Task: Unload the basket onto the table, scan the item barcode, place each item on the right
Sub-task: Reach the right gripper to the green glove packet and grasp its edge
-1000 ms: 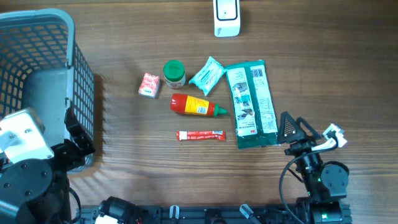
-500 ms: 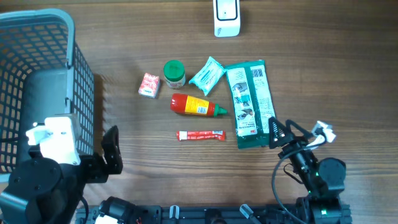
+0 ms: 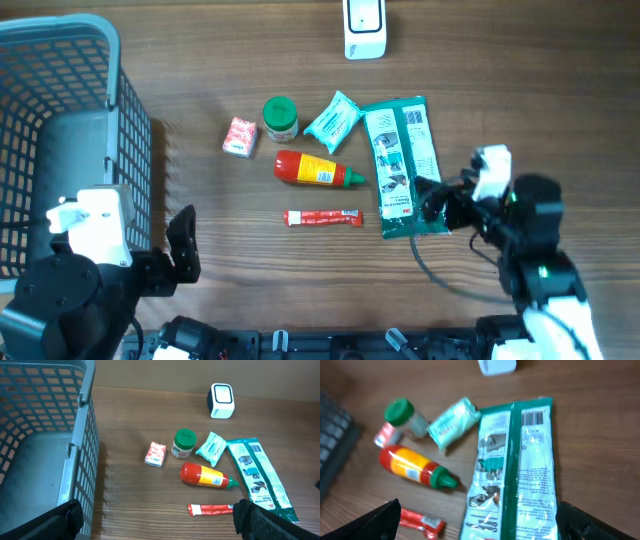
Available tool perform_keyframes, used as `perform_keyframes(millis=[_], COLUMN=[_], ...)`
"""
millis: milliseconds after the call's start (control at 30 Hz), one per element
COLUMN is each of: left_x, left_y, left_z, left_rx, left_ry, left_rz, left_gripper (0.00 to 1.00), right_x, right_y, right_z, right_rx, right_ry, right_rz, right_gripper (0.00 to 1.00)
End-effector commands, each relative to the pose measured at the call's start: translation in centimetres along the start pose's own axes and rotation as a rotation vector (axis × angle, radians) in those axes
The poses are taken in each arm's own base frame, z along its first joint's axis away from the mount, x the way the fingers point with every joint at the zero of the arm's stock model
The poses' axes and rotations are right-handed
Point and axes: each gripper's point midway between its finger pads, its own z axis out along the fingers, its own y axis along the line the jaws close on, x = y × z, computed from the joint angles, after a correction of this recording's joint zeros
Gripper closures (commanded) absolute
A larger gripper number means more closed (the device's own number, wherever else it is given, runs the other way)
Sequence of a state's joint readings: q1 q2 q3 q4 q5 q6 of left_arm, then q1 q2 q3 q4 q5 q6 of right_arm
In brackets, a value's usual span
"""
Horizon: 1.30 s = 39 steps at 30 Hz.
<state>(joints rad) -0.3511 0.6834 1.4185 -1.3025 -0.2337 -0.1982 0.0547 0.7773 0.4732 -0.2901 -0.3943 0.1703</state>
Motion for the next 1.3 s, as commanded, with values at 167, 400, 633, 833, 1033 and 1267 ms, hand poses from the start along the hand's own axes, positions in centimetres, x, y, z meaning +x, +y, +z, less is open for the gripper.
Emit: perform_keyframes(millis=[167,400,633,833,1033,1267], left_x=[0.0,0.0,0.0,0.0,0.0,0.0], left_y=[-0.2,-0.2,-0.2,-0.2,-0.2,-0.2], left_z=[0.2,0.2,0.2,0.2,0.2,0.2], left_rx=[0.009,0.009,0.009,0.010,0.010,0.009], left_ry=[0.006,0.006,0.006,0.006,0.006,0.006], left_rz=[0.011,0.011,0.011,0.011,0.011,0.011], left_gripper=[0.00,0.00,0.00,0.00,0.00,0.00], right_x=[1.5,4.5,5.9,6.5,8.3,12.0], right_y=[-3.0,-6.4,-9.7,-10.1,-8.6,-10.9], right_z=[6.7,9.1,9.8,10.3,11.7,12.8], right_rx=[-0.166,-0.137,-0.049,-0.044,-0.097,0.063], right_ry=[0.276,0.376,0.401,0.412,0.464,0.577], right_rz=[-0.076,0.015,0.054,0.057,0.041,0.105], right_gripper=[0.07,0.08,0.08,0.07,0.06,0.07])
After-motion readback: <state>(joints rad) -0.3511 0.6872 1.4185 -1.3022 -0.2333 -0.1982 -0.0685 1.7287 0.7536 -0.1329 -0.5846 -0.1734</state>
